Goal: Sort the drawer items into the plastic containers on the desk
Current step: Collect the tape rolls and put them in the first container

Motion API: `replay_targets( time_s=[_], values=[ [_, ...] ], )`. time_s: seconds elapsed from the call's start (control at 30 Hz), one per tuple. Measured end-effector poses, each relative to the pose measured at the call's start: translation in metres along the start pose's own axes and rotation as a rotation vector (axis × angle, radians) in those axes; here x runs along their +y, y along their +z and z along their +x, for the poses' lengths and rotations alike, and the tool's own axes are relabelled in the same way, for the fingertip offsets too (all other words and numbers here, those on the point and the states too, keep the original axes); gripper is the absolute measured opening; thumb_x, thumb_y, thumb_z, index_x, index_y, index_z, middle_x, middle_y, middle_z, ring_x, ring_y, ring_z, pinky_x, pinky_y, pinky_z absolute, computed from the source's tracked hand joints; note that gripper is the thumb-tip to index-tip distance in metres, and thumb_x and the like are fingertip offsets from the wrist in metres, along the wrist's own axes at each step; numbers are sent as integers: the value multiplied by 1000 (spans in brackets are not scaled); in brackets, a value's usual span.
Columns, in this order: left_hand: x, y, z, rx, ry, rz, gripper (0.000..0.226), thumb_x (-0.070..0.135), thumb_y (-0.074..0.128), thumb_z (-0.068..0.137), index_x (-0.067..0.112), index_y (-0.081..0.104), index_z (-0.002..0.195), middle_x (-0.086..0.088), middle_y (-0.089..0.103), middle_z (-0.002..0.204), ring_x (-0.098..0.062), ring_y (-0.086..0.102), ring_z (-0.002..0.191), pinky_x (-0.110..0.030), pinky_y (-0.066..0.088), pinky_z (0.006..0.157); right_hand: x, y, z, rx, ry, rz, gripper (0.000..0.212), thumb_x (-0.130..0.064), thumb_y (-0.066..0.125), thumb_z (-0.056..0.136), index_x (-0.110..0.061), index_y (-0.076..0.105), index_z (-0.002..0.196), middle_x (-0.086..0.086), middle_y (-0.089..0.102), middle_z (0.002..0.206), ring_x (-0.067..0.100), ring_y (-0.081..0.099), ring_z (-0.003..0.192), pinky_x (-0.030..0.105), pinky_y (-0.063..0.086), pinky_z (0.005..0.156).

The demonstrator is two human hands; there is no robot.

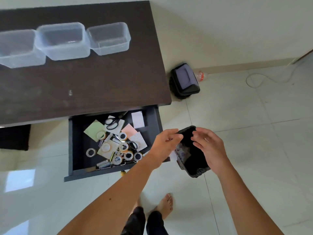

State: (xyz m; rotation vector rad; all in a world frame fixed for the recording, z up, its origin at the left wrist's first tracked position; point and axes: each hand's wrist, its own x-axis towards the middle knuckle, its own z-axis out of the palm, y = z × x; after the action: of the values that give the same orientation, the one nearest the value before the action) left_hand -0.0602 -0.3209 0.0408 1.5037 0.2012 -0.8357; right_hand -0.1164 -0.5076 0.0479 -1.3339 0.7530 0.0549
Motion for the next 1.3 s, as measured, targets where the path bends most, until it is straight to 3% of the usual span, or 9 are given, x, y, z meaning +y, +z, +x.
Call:
replay_targets(
  time_s=[0.17,0.27,0.5,0.73,0.93,1.1,1.17,1.23,1.3],
  values=[
    [-6,-91,-22,150,12,27,37,32,73,97,23,64,132,-2,72,121,-21,69,116,-44,58,102,-5,60,-2,-124,-32,-133,27,-12,80,92,-25,77,116,-1,79,114,30,73,113,49,58,104],
    [-22,-141,-33,263,-11,-13,35,27,76,96,21,66,128,-7,73,119,-28,71,113,-50,58,101,1,98,-1,-203,-39,-216,29,-14,79,94,-24,75,121,-2,78,116,22,74,112,44,59,103],
    [-57,-219,-50,398,-49,-78,35,21,76,95,21,66,129,-6,71,122,-23,71,113,-40,62,94,32,166,7,-324,-6,-369,31,-12,80,92,-25,75,119,-4,79,114,11,75,109,41,61,101],
    [-70,-241,-43,346,-76,-64,40,21,75,96,17,64,133,-5,72,120,-23,70,114,-40,63,90,60,190,12,-402,-2,-564,28,-18,83,90,-31,74,114,-11,76,113,10,75,104,33,61,94],
    [-72,-243,-32,249,-92,-19,40,18,73,97,13,63,135,-2,73,116,-24,73,111,-33,63,86,76,209,20,-479,-40,-721,33,-13,85,88,-20,77,120,-8,79,109,3,76,94,27,62,91],
    [-77,-247,-27,239,-122,-68,37,12,74,96,12,65,132,-6,72,117,-26,75,106,-31,64,81,84,222,30,-461,-146,-914,32,-19,89,84,-24,79,114,-12,73,89,-3,68,80,2,47,66],
    [-76,-249,-27,263,-122,-90,36,9,74,95,11,65,130,-9,72,117,-25,75,99,-31,64,78,86,226,31,-482,-219,-971,37,-20,93,80,-23,80,114,-8,75,97,-2,66,73,4,47,66],
    [-77,-251,-26,285,-113,-79,34,8,72,96,10,65,129,-10,72,114,-21,73,91,-27,62,72,89,228,32,-507,-286,-1052,40,-24,95,77,-26,81,114,-14,74,101,4,67,69,17,51,69],
    [-78,-251,-27,293,-107,-72,33,8,72,96,10,65,129,-10,72,112,-20,72,90,-25,60,71,88,228,30,-506,-297,-1083,37,-23,95,77,-27,81,111,-22,67,83,9,67,65,19,48,65]
  ],
)
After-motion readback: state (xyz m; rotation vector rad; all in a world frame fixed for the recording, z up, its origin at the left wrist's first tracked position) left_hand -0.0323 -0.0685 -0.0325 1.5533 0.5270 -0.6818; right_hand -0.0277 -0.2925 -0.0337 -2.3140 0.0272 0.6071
